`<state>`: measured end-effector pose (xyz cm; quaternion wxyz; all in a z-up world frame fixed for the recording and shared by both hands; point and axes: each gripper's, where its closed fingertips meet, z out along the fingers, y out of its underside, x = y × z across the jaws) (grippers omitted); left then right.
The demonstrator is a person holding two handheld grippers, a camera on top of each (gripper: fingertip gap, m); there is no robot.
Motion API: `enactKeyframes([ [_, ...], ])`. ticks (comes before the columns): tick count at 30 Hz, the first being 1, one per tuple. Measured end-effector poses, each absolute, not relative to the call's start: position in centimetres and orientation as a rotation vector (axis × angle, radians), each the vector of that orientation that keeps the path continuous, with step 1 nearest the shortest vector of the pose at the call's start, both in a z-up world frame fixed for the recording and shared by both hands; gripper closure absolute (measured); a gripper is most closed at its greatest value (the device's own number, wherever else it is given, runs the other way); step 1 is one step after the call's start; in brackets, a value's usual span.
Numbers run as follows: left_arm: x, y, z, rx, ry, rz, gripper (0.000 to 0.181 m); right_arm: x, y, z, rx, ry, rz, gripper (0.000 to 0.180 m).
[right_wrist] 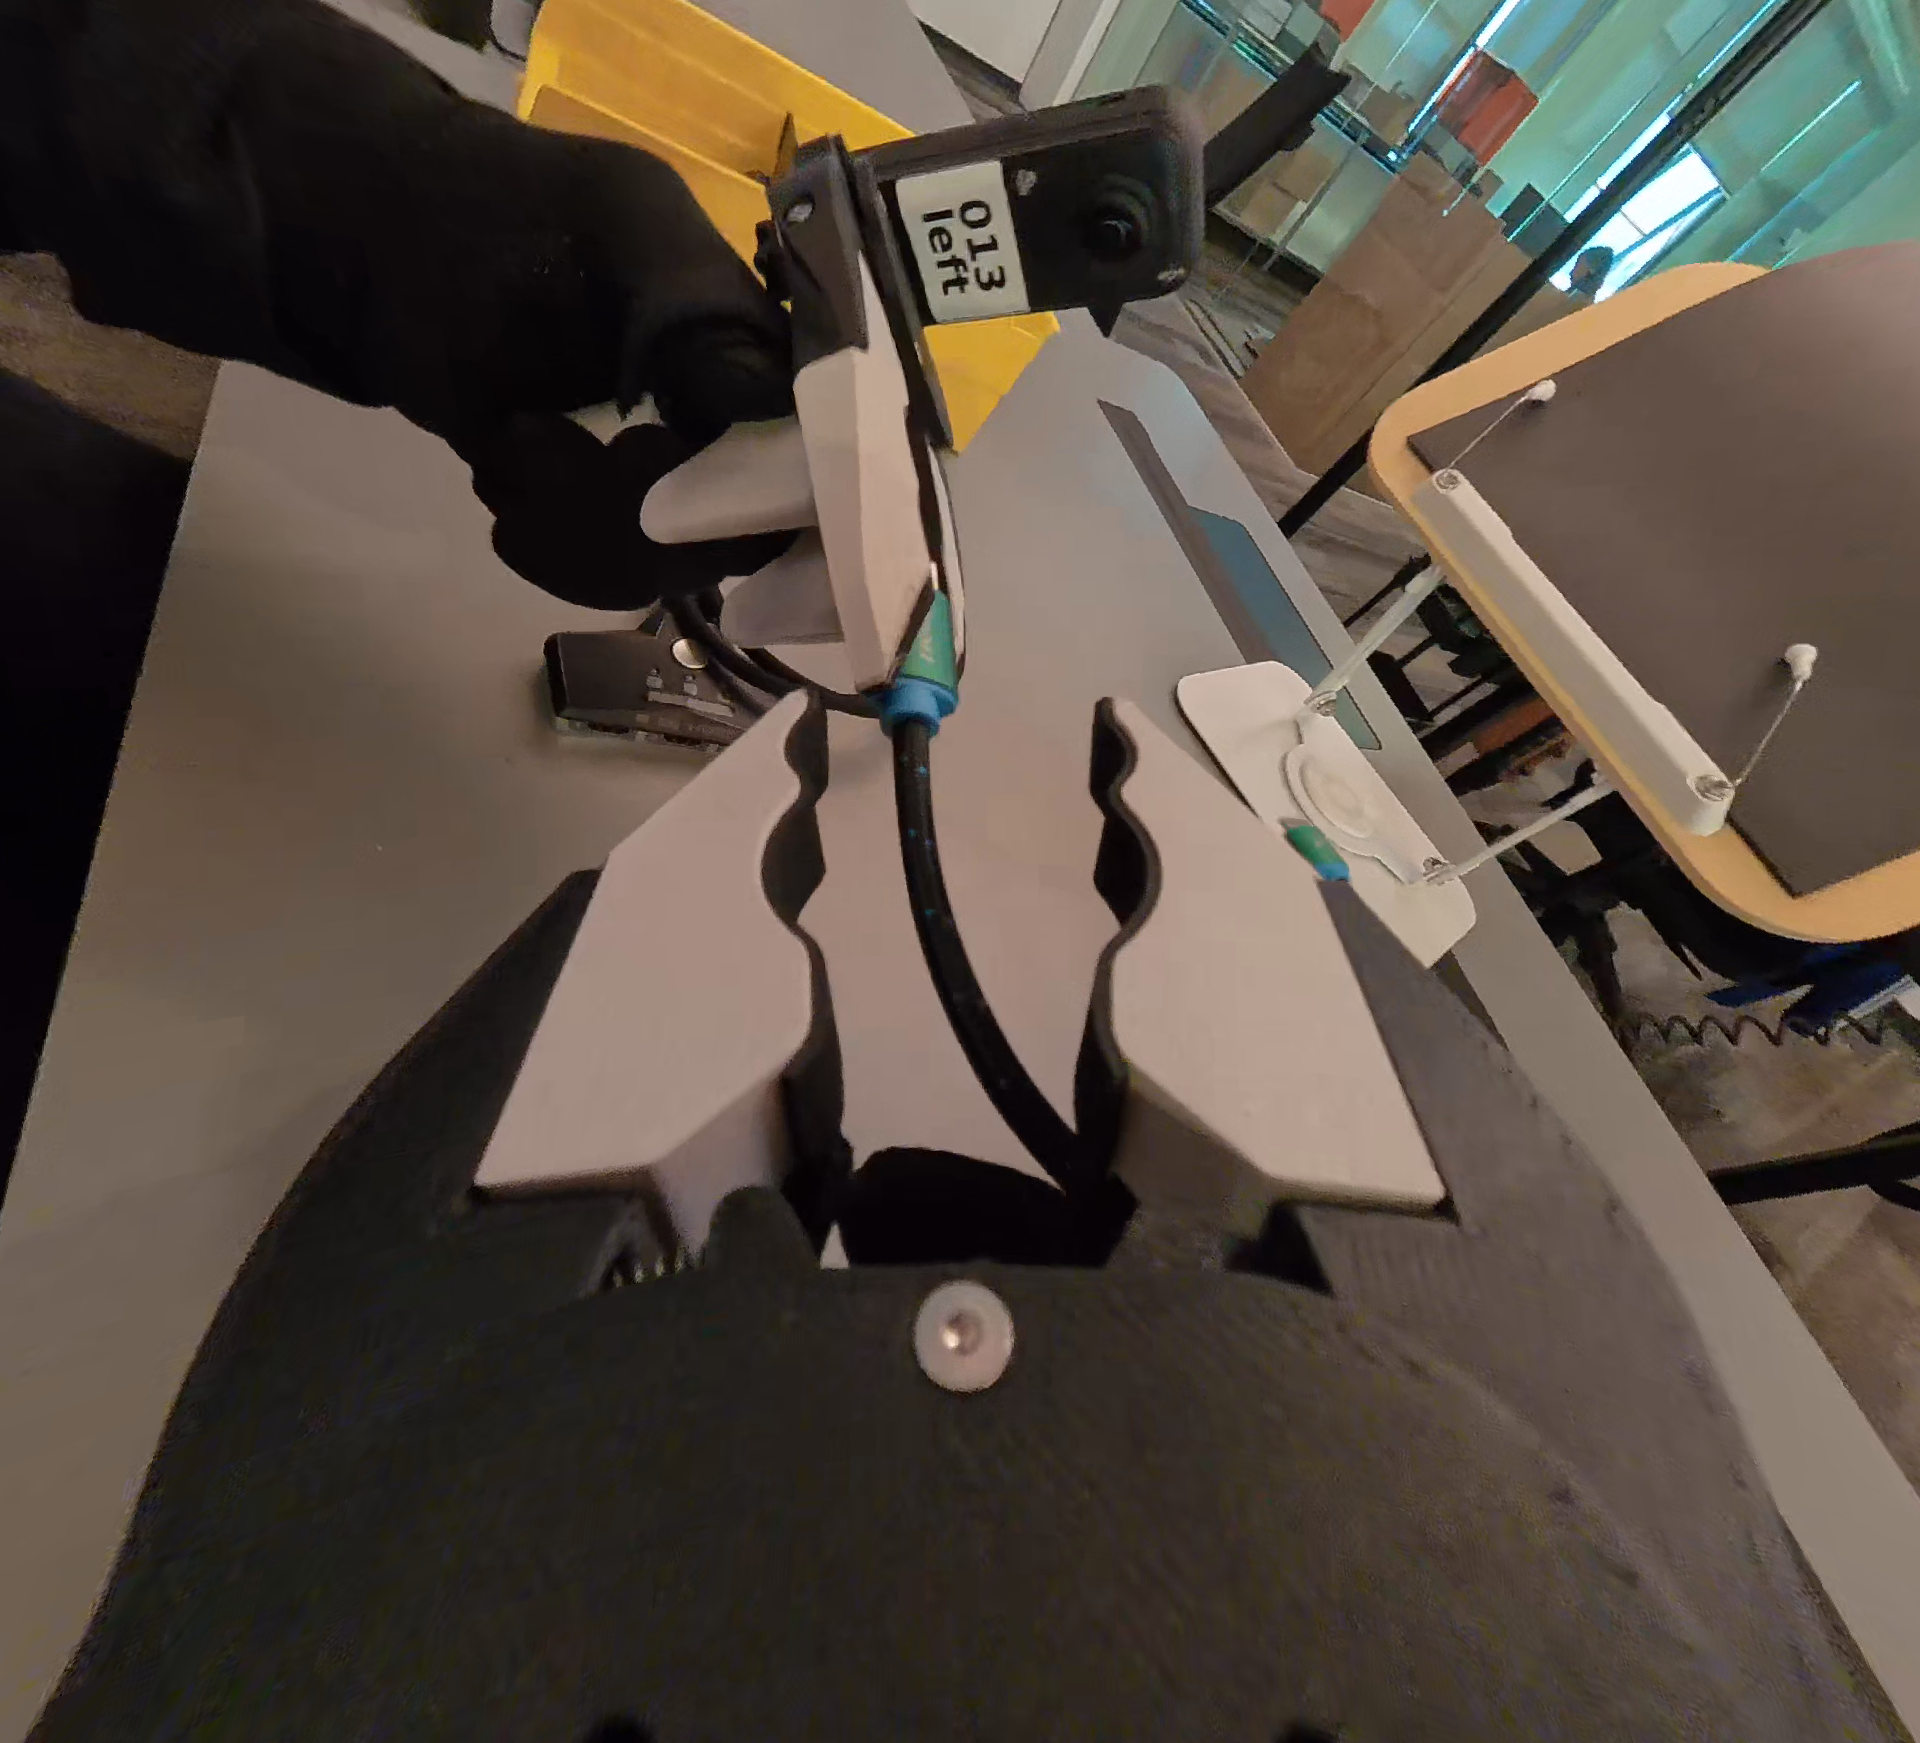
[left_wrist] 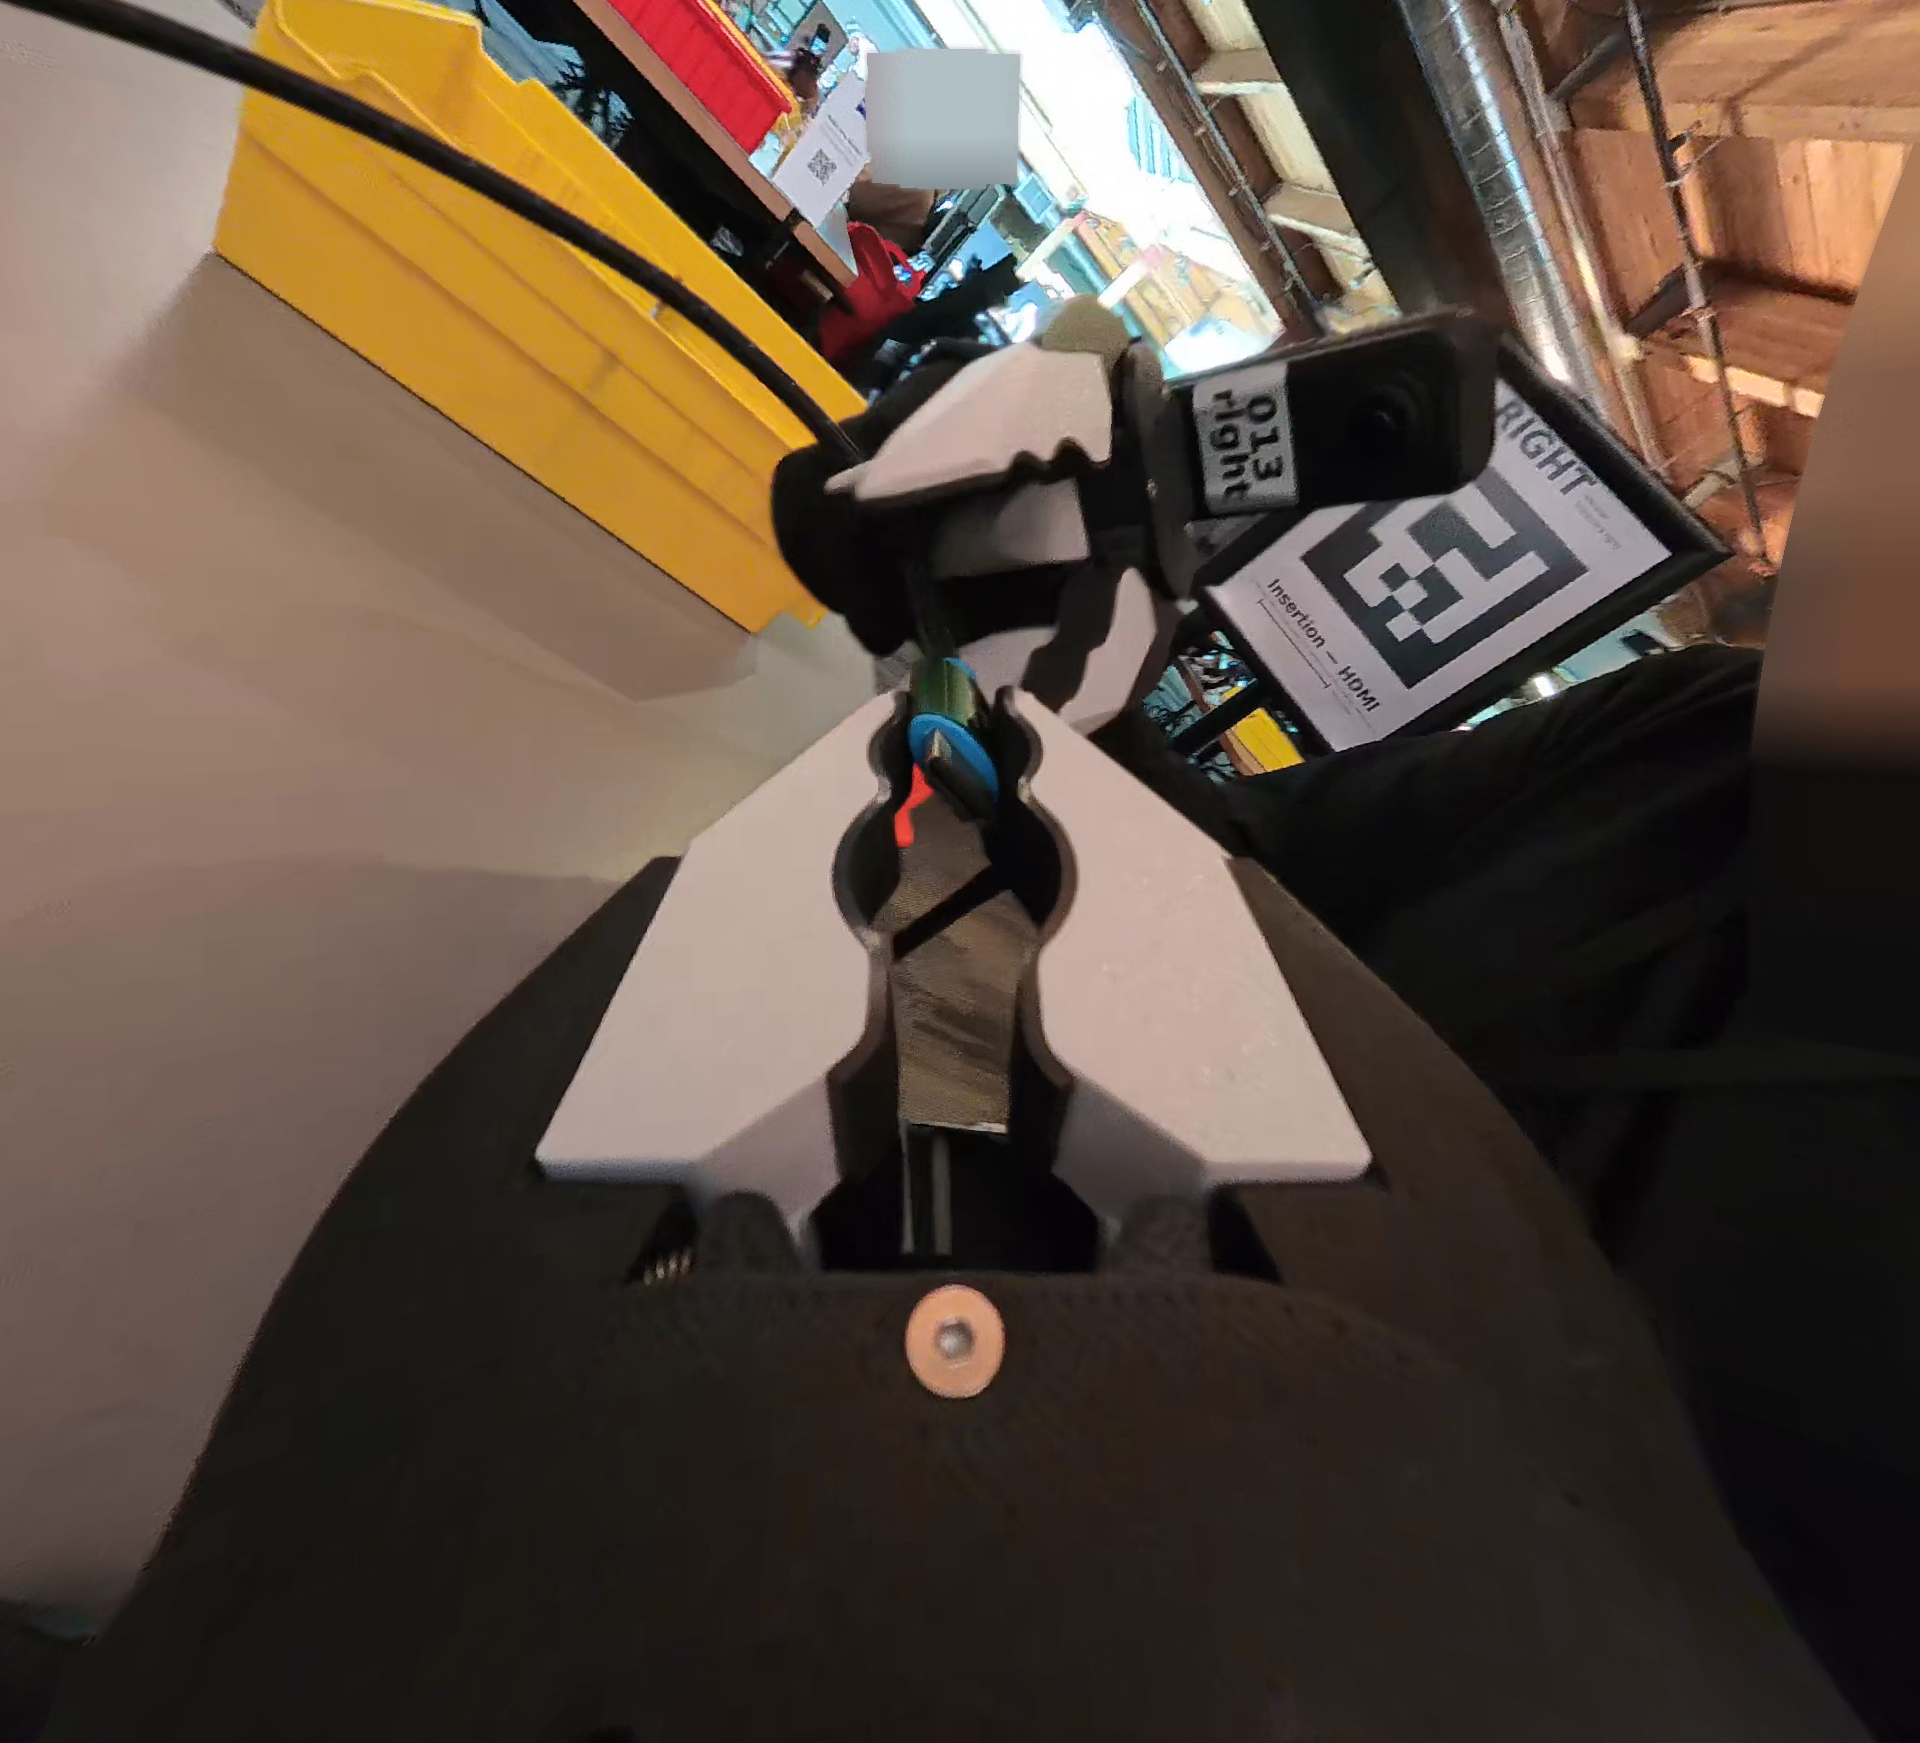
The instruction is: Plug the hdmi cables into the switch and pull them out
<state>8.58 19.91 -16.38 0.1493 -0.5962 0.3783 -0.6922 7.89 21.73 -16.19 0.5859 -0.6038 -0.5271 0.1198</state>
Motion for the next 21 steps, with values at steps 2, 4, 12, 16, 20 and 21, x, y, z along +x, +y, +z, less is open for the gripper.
enactKeyframes([
  [2,8.5,20.4,-16.2,-1.694,1.074,-1.954,0.168,8.3,20.8,-14.3,-1.358,-1.194,0.352,0.140],
  [4,8.1,21.1,-15.6,-1.669,1.036,-1.965,0.169,9.0,19.8,-11.8,-1.301,-1.134,0.428,0.140],
  [12,7.6,21.6,-13.9,-1.604,1.040,-1.950,0.168,8.8,15.9,-19.7,-1.630,-1.425,0.723,0.140],
  [16,7.8,20.5,-13.4,-1.592,1.095,-1.965,0.169,7.7,20.4,-19.7,-1.584,-1.175,0.742,0.109],
  [20,8.1,19.6,-14.1,-1.632,1.136,-1.983,0.169,7.4,22.3,-14.9,-1.336,-0.914,0.812,0.106],
  [21,8.2,19.6,-14.2,-1.640,1.134,-1.996,0.169,7.1,22.0,-14.7,-1.314,-0.918,0.834,0.101],
])
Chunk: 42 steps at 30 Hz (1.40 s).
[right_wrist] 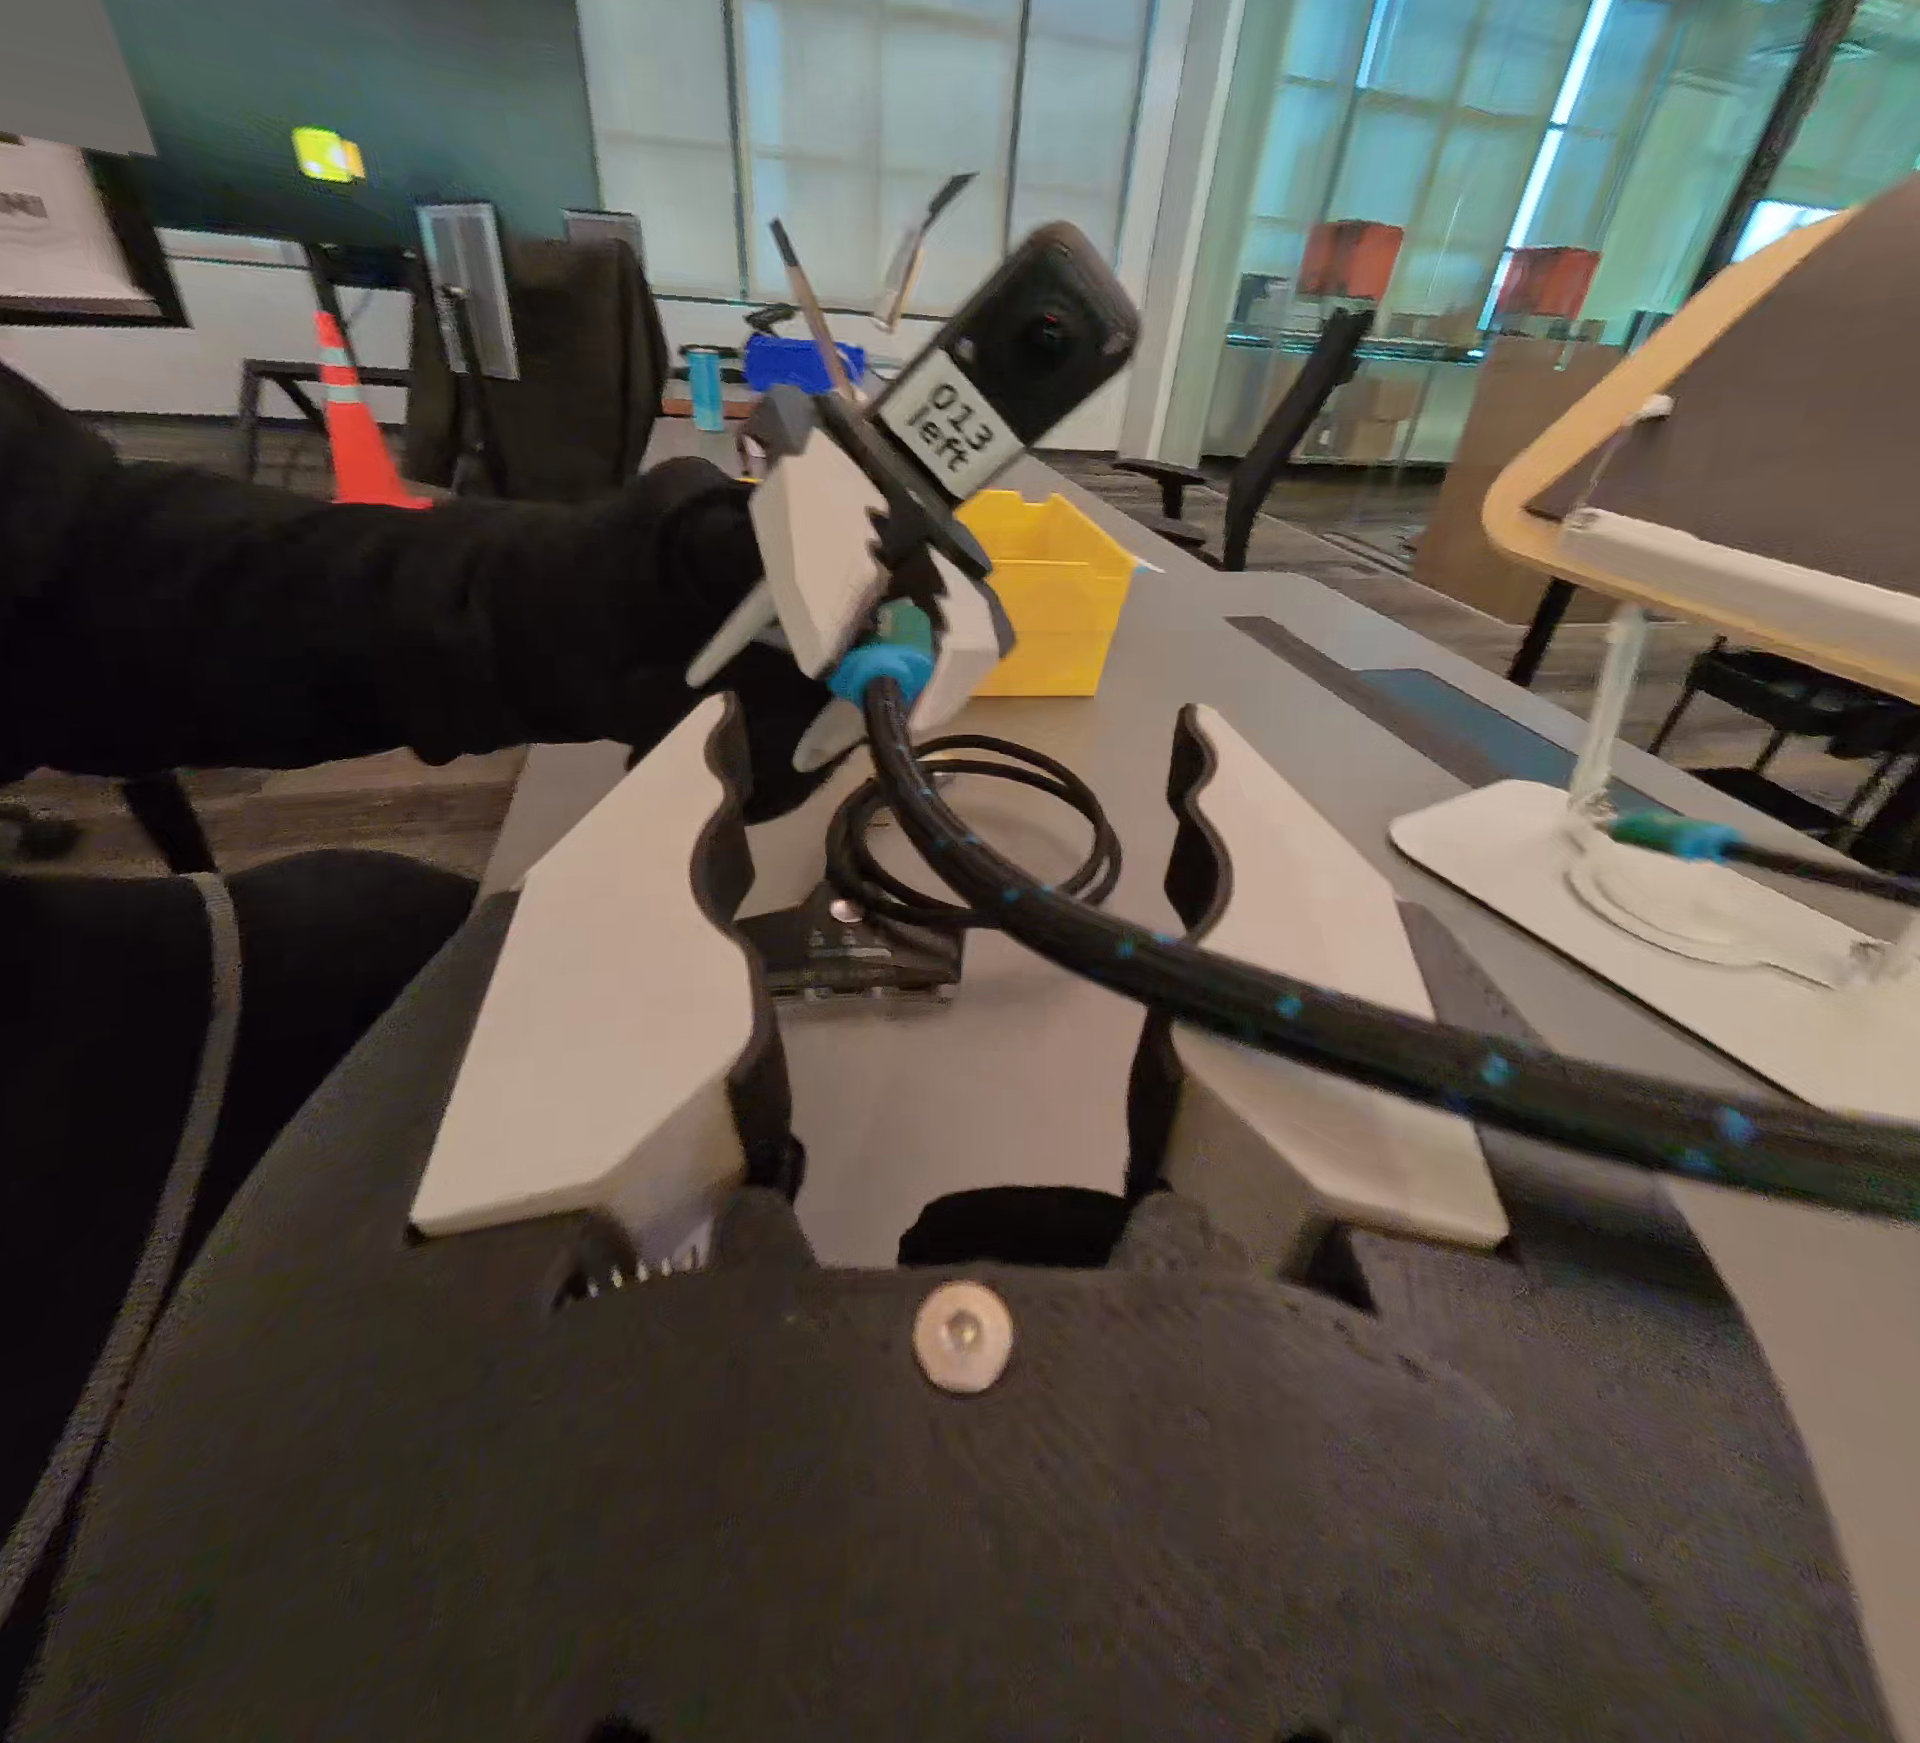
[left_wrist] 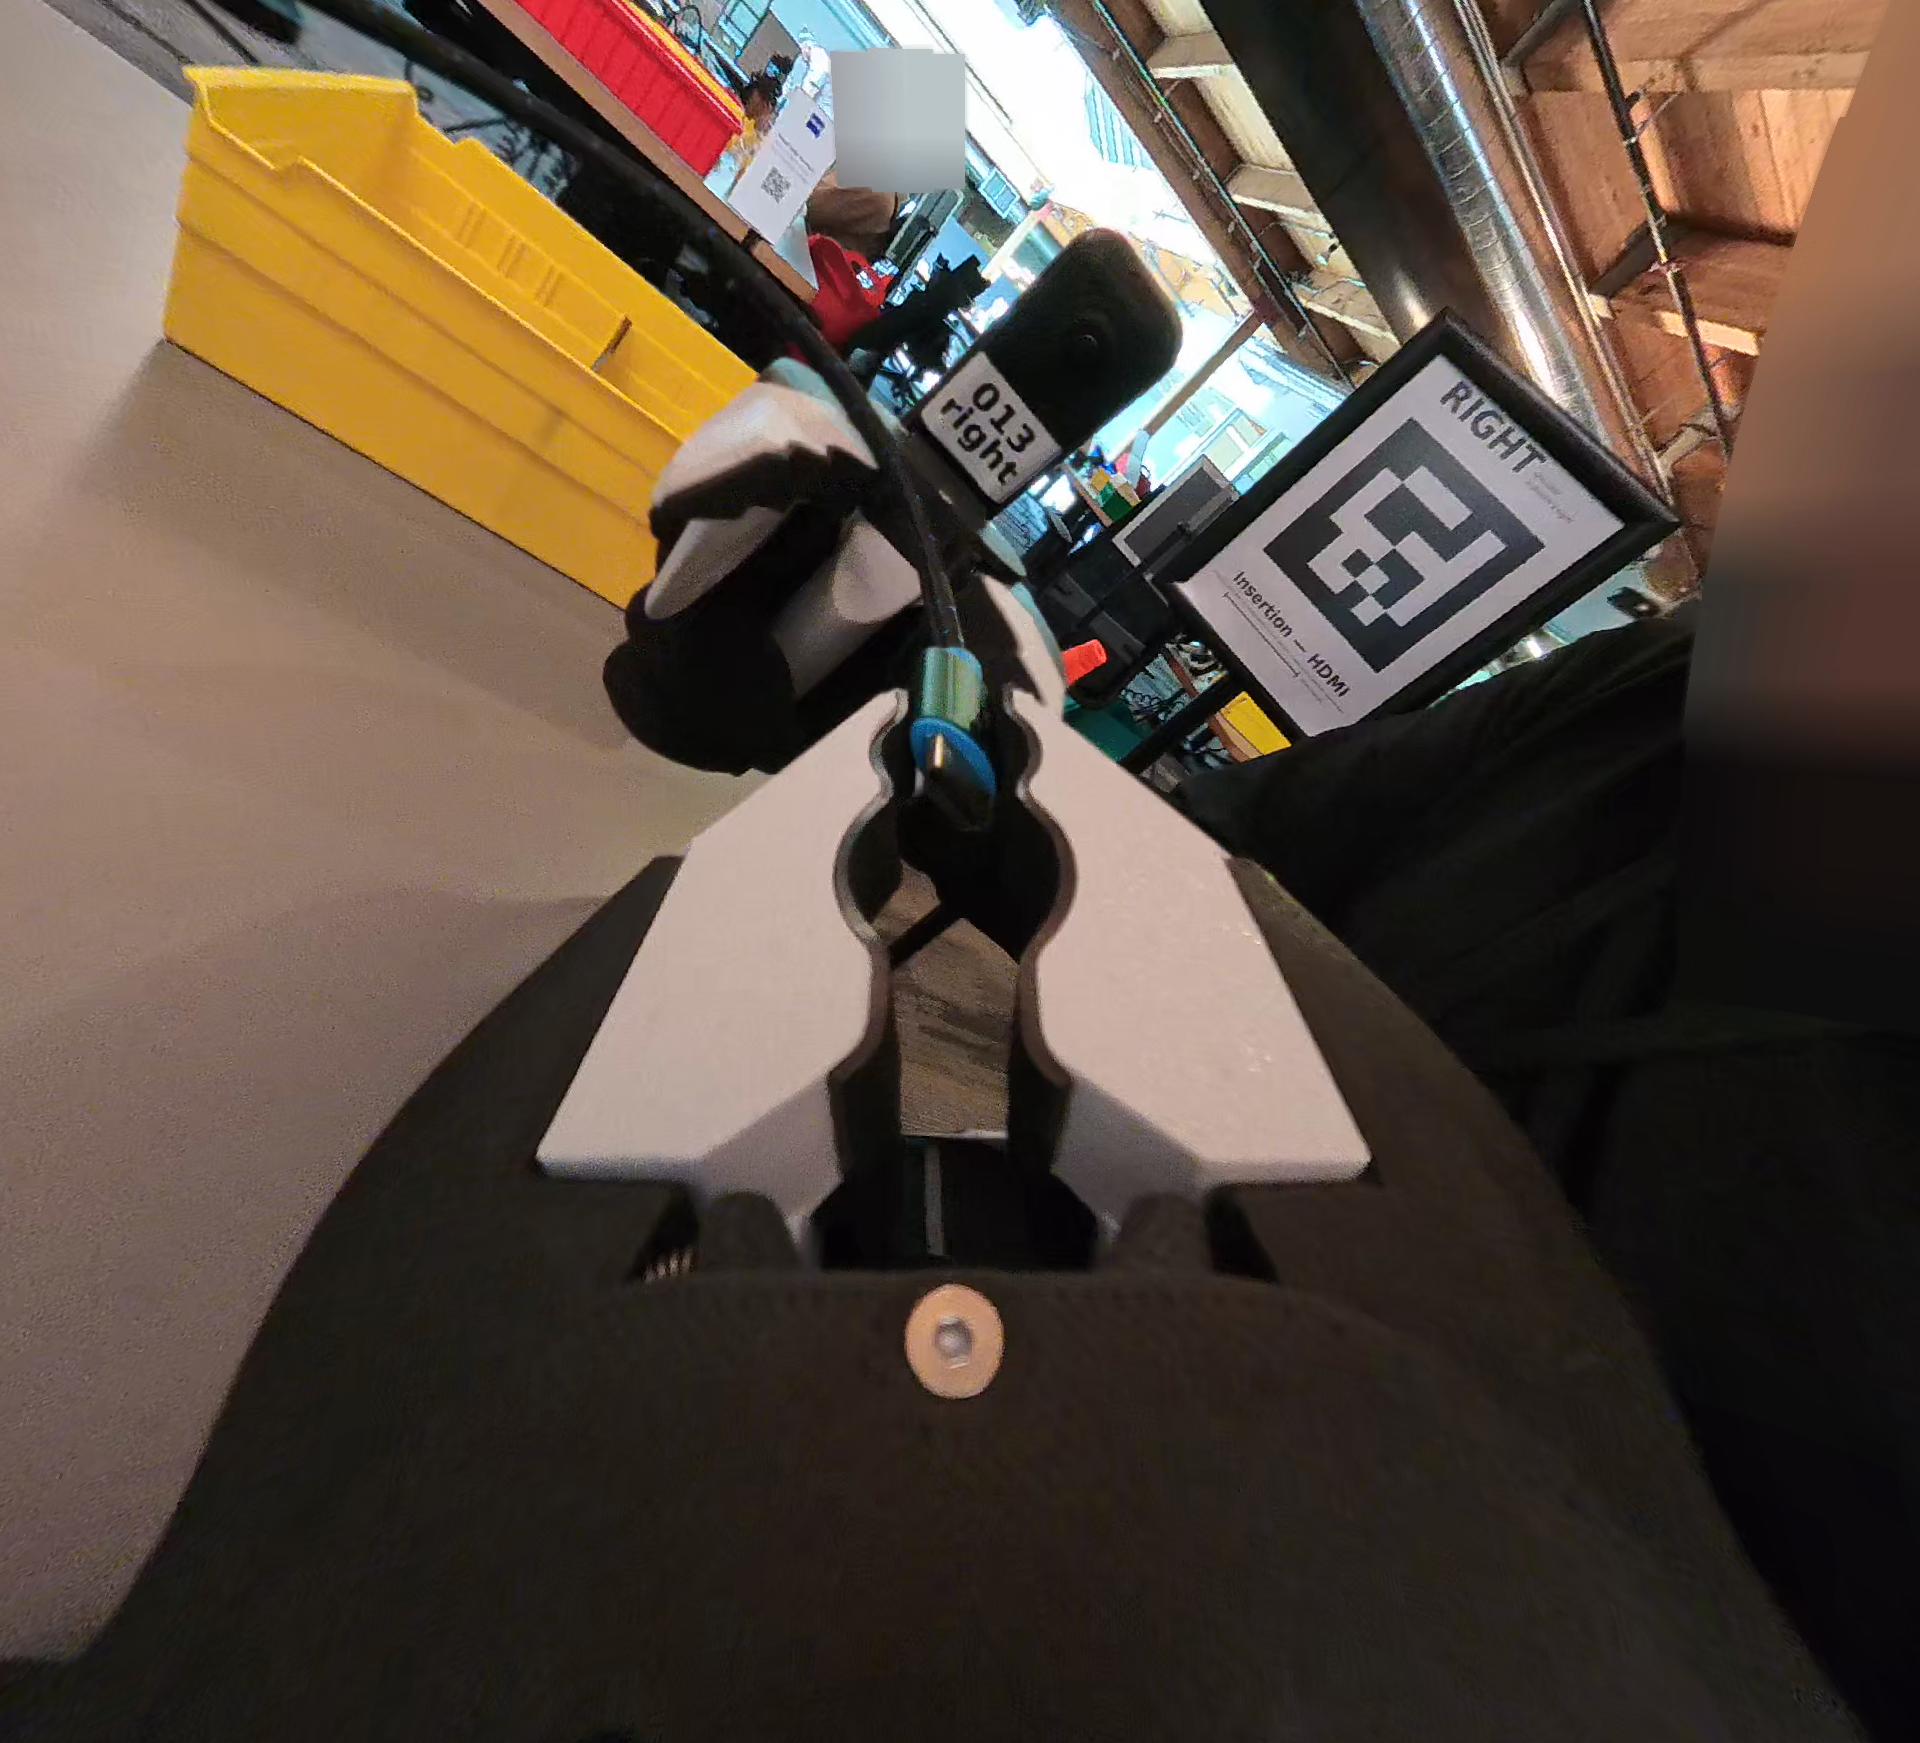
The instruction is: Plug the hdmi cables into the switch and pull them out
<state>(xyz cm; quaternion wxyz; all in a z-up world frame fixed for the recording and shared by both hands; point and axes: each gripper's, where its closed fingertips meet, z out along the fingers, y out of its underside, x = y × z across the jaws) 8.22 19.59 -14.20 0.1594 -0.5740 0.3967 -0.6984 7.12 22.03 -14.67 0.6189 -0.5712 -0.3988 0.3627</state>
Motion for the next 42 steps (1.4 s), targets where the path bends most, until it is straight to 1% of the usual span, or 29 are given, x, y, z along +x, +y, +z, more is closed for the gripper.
enactKeyframes([
  [3,8.4,19.3,-14.8,-1.671,1.164,-2.011,0.169,6.5,21.5,-14.9,-1.308,-0.958,0.835,0.107],
  [4,8.5,19.1,-14.9,-1.678,1.181,-2.014,0.170,6.4,21.2,-14.4,-1.285,-0.941,0.881,0.105],
  [6,8.7,18.8,-15.2,-1.697,1.208,-2.012,0.170,6.4,21.0,-13.9,-1.276,-0.937,0.908,0.109],
  [10,9.0,17.9,-15.8,-1.730,1.280,-2.007,0.172,5.9,19.8,-14.3,-1.264,-1.046,0.899,0.140],
  [12,9.1,17.8,-16.0,-1.745,1.296,-1.992,0.172,5.9,19.4,-14.6,-1.272,-1.096,0.882,0.148],
  [15,9.0,17.6,-15.9,-1.754,1.311,-2.006,0.172,6.2,19.3,-16.0,-1.318,-1.178,0.801,0.147],
  [26,9.5,17.3,-15.7,-1.752,1.290,-2.122,0.172,6.8,19.1,-15.8,-1.259,-1.244,0.614,0.155],
  [37,9.7,17.1,-15.8,-1.729,1.223,-2.227,0.170,7.0,18.9,-16.1,-1.276,-1.250,0.639,0.160],
  [42,9.7,17.2,-15.6,-1.711,1.208,-2.207,0.170,7.0,18.9,-15.8,-1.280,-1.216,0.691,0.160],
])
